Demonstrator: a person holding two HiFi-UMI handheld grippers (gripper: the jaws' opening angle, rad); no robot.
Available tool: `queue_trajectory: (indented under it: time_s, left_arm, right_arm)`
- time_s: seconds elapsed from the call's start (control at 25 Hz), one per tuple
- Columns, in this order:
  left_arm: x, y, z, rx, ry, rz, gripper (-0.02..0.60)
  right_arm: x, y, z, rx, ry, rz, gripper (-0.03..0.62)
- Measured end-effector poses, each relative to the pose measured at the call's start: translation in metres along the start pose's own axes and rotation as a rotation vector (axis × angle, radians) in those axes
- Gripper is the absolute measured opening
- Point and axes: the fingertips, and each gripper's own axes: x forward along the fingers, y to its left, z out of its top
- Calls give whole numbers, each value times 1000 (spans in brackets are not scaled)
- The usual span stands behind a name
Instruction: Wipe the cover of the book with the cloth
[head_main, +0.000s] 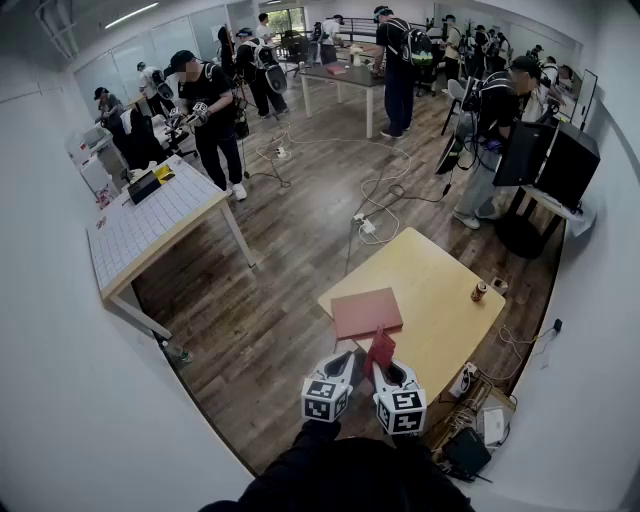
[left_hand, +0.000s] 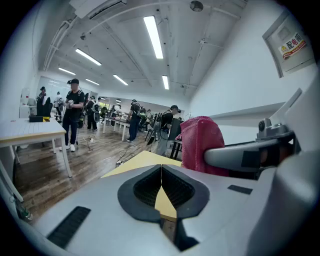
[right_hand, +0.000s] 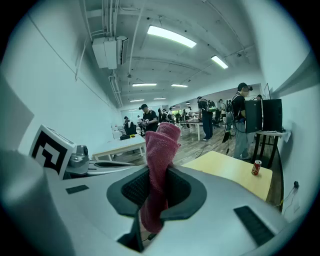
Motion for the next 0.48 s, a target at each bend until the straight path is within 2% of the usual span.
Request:
queue_trajectory:
  time_s: [0.48]
  left_arm:
    - [-10, 21, -11, -13, 17, -1, 35]
  right_arm:
    - [13, 15, -6, 23, 3, -12, 75]
